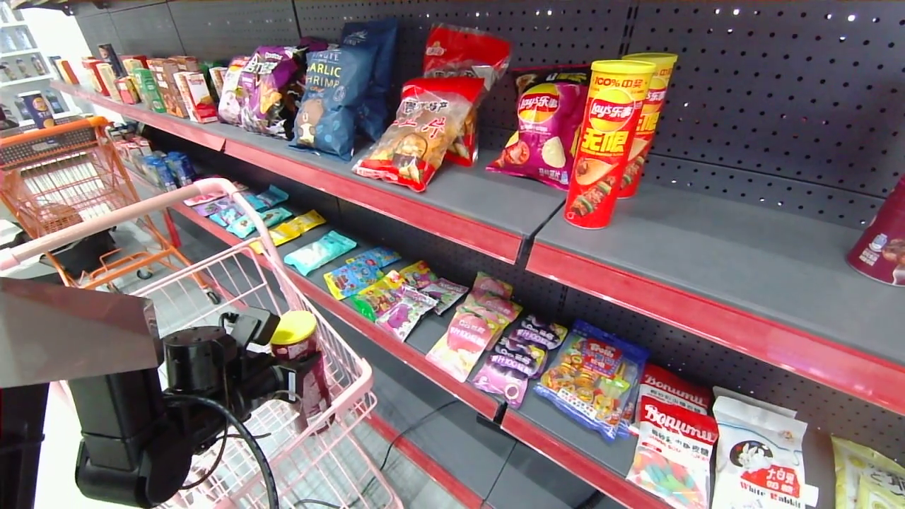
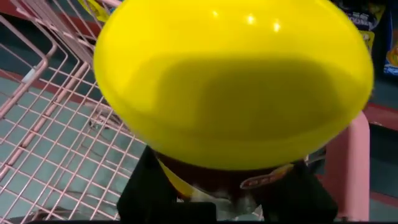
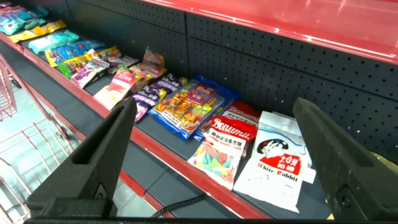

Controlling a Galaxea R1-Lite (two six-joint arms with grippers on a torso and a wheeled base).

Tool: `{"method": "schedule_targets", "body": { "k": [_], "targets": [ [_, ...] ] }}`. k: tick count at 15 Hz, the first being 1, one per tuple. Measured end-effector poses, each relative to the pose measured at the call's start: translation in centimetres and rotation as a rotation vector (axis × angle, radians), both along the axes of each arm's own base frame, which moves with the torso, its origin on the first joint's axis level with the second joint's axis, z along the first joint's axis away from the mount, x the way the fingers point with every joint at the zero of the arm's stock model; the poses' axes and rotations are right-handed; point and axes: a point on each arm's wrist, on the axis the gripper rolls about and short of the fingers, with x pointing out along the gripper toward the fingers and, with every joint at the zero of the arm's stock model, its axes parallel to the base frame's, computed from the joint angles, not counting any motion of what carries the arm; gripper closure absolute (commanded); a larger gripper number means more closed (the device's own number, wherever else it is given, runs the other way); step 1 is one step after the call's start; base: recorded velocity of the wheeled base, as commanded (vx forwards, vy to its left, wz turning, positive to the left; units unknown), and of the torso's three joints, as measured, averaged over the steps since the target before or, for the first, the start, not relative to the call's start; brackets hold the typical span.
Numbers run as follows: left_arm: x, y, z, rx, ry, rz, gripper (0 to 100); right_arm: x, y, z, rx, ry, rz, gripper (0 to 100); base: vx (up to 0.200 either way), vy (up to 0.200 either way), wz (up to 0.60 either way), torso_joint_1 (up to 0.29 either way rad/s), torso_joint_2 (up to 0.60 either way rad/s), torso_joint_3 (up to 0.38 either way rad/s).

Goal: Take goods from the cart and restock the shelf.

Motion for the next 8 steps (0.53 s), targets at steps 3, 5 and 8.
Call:
{"method": "schedule_targets", "body": {
  "k": [3,5,8],
  "targets": [
    [-1.5,0.1,0.5,0.0,0.002,0.004,100,0.0,0.0,0.0,0.0,0.0,0.001,0,0.0,0.0,0.0,0.0,0.0,0.0],
    [-3.0,0.7,1.6,0.003,0.001,0.027,100,0.0,0.0,0.0,0.001,0.0,0.002,0,0.0,0.0,0.0,0.0,0.0,0.0],
    [-5.8,1.4,4.1,0.01,-0.03,0.074,100,0.0,0.0,0.0,0.001,0.0,0.006,0,0.0,0.0,0.0,0.0,0.0,0.0]
  ]
}}
